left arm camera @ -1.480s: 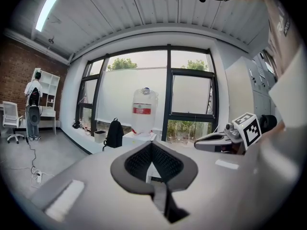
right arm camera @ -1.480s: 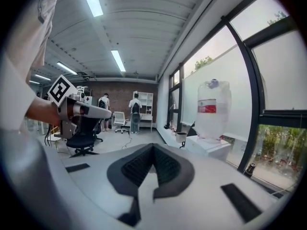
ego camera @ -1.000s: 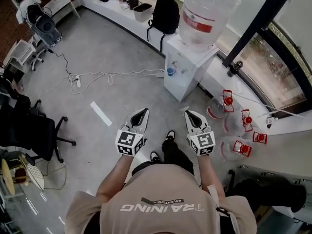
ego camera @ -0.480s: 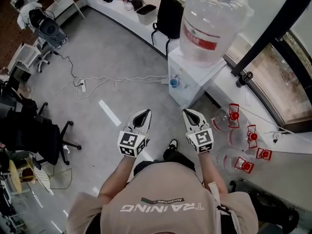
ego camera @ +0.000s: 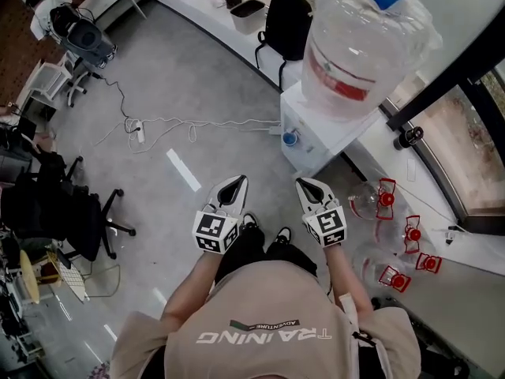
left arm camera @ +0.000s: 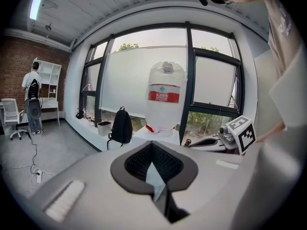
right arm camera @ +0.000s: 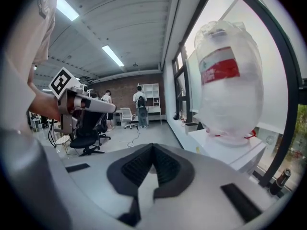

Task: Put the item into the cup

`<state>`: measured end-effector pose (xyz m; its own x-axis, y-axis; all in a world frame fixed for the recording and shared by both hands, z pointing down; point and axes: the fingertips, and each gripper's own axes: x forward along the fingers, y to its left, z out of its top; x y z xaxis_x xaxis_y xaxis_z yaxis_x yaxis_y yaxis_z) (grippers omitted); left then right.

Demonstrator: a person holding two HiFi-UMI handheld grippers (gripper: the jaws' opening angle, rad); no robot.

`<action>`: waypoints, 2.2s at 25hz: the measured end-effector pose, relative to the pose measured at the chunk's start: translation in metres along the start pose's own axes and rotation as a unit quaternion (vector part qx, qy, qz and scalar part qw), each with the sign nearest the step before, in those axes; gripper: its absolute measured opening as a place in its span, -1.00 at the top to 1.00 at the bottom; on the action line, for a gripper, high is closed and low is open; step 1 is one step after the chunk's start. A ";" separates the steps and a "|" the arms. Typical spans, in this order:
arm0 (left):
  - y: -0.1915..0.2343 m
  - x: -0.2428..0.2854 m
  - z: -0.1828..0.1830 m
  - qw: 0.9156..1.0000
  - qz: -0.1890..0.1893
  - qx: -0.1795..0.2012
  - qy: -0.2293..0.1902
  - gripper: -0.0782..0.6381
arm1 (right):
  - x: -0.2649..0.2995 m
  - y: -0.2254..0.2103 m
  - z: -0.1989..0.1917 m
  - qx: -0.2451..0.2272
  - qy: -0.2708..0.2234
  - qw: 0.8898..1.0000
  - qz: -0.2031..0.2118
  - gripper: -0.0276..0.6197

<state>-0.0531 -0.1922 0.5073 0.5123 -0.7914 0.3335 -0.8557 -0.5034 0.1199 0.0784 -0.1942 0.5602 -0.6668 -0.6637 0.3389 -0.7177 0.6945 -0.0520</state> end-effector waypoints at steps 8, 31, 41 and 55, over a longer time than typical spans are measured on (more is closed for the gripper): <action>0.051 0.031 0.010 0.999 -0.034 0.000 -0.005 0.76 | 0.053 0.002 0.015 0.004 0.024 0.999 -0.023 0.88; 0.126 0.173 -0.098 0.990 -0.105 0.002 0.094 0.76 | 0.180 -0.076 -0.109 0.104 0.099 0.982 -0.120 0.88; 0.125 0.228 -0.182 0.986 -0.107 -0.016 0.126 0.76 | 0.227 -0.120 -0.197 0.156 0.090 0.970 -0.163 0.88; 0.144 0.251 -0.238 0.983 -0.110 -0.010 0.144 0.76 | 0.282 -0.165 -0.237 0.132 0.089 0.969 -0.188 0.88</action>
<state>-0.0649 -0.3800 0.8309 0.6457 -0.5321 0.5477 -0.7295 -0.6417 0.2366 0.0565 -0.4306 0.8872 -0.3200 -0.7817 0.5354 -0.9452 0.3021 -0.1239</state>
